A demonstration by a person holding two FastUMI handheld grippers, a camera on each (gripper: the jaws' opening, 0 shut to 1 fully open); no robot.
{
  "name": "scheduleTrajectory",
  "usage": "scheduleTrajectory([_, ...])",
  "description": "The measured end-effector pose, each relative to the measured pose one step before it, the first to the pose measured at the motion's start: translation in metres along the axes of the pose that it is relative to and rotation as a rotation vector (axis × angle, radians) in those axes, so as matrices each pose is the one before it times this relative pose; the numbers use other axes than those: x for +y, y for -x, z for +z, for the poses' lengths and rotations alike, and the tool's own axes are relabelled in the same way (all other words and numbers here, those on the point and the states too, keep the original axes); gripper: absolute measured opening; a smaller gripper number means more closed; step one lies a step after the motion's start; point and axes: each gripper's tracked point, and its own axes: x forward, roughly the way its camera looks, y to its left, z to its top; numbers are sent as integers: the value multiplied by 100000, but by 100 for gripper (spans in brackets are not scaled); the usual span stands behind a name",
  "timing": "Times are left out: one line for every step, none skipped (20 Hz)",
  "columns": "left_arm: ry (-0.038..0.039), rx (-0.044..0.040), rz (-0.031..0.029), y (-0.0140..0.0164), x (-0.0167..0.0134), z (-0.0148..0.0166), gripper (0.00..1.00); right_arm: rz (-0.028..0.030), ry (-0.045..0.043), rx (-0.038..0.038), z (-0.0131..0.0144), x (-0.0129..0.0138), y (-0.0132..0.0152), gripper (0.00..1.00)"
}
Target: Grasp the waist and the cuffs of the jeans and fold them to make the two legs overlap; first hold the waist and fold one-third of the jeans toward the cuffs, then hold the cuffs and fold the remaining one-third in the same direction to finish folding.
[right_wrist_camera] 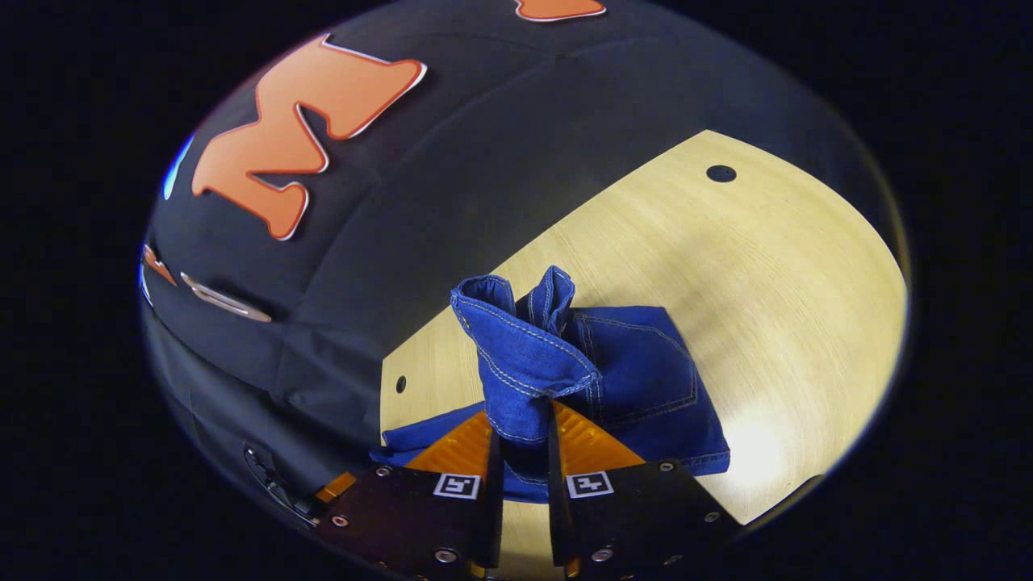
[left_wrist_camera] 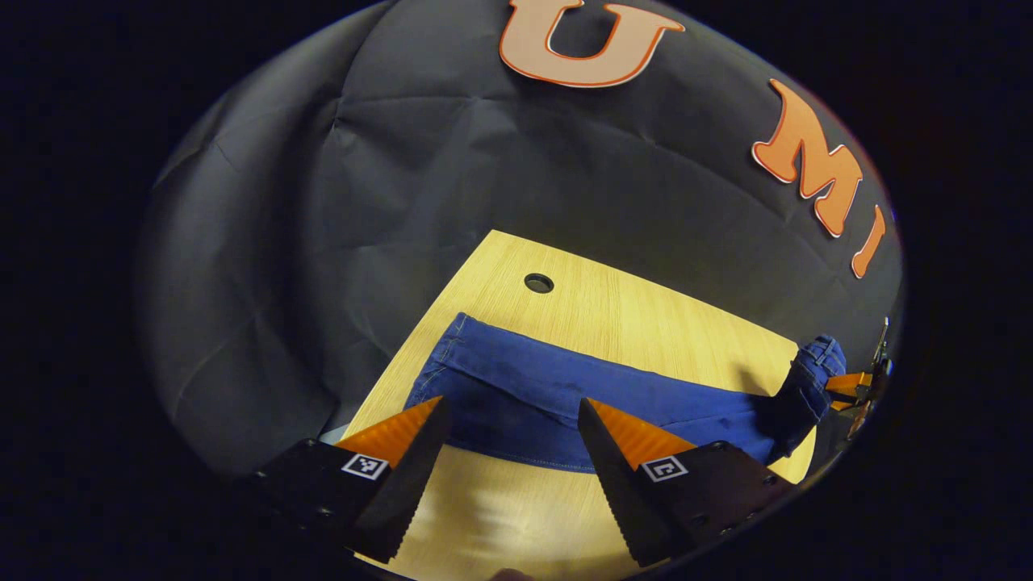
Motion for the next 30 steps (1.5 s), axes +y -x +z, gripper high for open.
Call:
scheduleTrajectory([914,475,-5,-72,481,-76,98,-674,1504,709,-541,407,-442,25])
scheduleTrajectory([1300,499,-491,-295,483,-106,98,-1082,659,882,-631,126,-353,25])
scheduleTrajectory([1697,991,-244,-324,494,-124,98,-1200,510,914,-672,364,-611,25])
scheduleTrajectory([2146,849,-564,-295,352,-255,96,-1765,-98,1464,-606,-213,-397,25])
scheduleTrajectory([2312,479,-1010,-253,291,-48,98,-1213,888,1177,-555,-87,-395,25])
scheduleTrajectory([1986,-406,-1192,-50,329,135,98,-1634,1363,1025,-458,181,-695,25])
scheduleTrajectory([1473,662,-929,-120,264,-109,98,-1589,1279,106,-262,201,-406,25])
scheduleTrajectory([1288,343,-312,-188,346,-137,98,-1698,816,503,-513,107,-394,25])
scheduleTrajectory([1505,829,-339,-274,405,10,98,-1210,-211,876,-424,15,-288,25])
scheduleTrajectory([2131,971,-520,-311,733,-137,98,1389,-2192,856,-425,677,-382,25])
scheduleTrajectory([2430,1259,-768,-344,578,-66,98,260,-1587,913,-315,507,-346,28])
scheduleTrajectory([2404,1309,-896,-492,736,-282,98,242,-130,629,-267,330,-556,47])
scheduleTrajectory([2455,1226,-766,-413,607,-100,98,2705,-945,-169,-77,808,-294,49])
scheduleTrajectory([2731,1344,-856,-529,394,-301,98,4370,-1898,324,-283,1033,-39,53])
scheduleTrajectory([2852,1143,-1066,-458,470,-181,98,2506,-994,-124,-97,914,9,55])
scheduleTrajectory([2837,1154,-432,-391,583,-244,98,261,432,-293,-153,543,-285,64])
scheduleTrajectory([2510,1170,-625,-360,442,-142,98,-815,1003,163,-123,98,-224,69])
scheduleTrajectory([2792,859,-777,-167,351,-190,98,3,682,45,-236,228,-45,74])
scheduleTrajectory([3135,872,-864,-453,321,-157,98,463,-214,213,-54,237,32,77])
scheduleTrajectory([3177,895,-732,-342,211,-159,98,537,-312,-167,14,486,129,81])
scheduleTrajectory([3636,720,-738,-375,296,-144,98,-530,5,-545,86,-87,88,82])
scheduleTrajectory([3942,554,-1369,-133,151,-209,98,-151,29,-632,138,-95,216,83])
scheduleTrajectory([4223,223,-1302,-154,135,46,98,-827,227,-676,264,-284,318,84])
scheduleTrajectory([3874,288,-603,-72,426,11,98,-562,-136,-936,354,-289,224,84])
scheduleTrajectory([4120,1415,-542,-221,325,-361,97,-73,-158,-686,324,-164,411,84])
scheduleTrajectory([2875,-1022,-2933,180,-353,216,98,-470,-309,-1020,281,-234,291,84])
scheduleTrajectory([1533,-1004,-1515,-791,-67,341,96,292,-401,-859,315,-83,318,84])
scheduleTrajectory([-460,-848,-797,-505,-31,171,93,-373,-697,-1000,287,-169,246,84])
scheduleTrajectory([-641,-550,-915,-794,-189,59,92,109,-770,-967,259,-224,248,84])
scheduleTrajectory([-919,80,-591,-567,-479,-10,92,-374,-898,-50,13,-318,200,84])
